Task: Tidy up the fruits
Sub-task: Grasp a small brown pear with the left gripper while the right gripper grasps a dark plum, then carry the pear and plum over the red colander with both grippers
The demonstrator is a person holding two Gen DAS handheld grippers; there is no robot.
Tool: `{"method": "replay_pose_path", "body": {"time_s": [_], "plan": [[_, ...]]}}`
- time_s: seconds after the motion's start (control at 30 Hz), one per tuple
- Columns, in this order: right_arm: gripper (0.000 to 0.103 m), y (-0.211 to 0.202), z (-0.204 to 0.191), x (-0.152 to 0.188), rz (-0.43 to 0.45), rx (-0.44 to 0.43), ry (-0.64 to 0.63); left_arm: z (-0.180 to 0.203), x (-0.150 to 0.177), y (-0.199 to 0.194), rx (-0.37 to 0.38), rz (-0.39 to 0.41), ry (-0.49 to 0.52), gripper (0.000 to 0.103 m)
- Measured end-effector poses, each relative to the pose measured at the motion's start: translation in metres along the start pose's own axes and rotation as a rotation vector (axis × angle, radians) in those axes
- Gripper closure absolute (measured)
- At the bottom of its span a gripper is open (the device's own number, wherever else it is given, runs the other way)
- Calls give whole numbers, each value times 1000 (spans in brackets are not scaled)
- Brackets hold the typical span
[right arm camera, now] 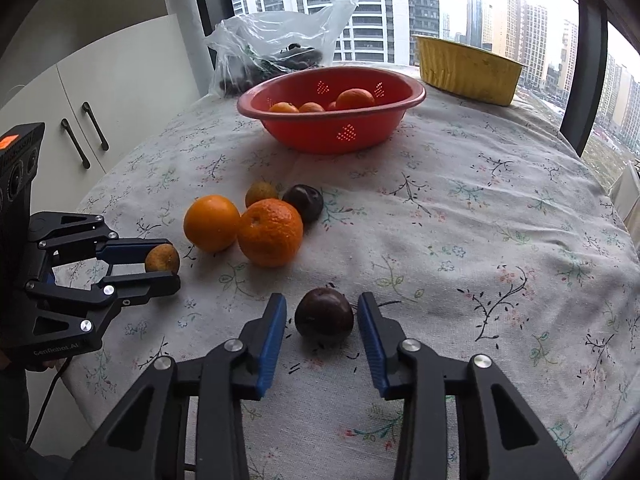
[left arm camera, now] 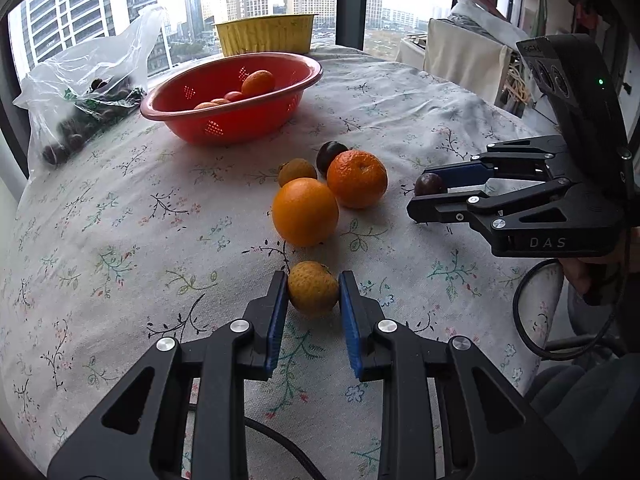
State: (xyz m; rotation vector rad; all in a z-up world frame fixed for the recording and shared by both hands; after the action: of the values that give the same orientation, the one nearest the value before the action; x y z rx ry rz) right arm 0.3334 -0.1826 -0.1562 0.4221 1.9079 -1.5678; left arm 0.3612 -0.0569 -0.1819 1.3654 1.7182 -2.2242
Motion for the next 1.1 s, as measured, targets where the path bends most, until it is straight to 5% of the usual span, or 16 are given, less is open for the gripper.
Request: {"method": "replay_pose_path", "body": {"time_s": [0.23,1.1], "plan": [[73,-1,0,2,-3,14,-10,0,1,0,5,6,-4,79],[74,-19,18,-30,57,-21,30,-27,-34,-21,-10,78,-18,79]]}}
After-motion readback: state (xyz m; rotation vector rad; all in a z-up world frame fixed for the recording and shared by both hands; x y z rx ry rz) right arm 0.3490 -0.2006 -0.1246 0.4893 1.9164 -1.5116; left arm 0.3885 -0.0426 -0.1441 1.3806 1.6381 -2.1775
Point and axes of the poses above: each gripper's, at about its wrist camera, not at the fingertips, and y roughly the way its jaws point, z to its right, x to its underside, the point moved 10 cm from there along y, roughly the way its jaws point
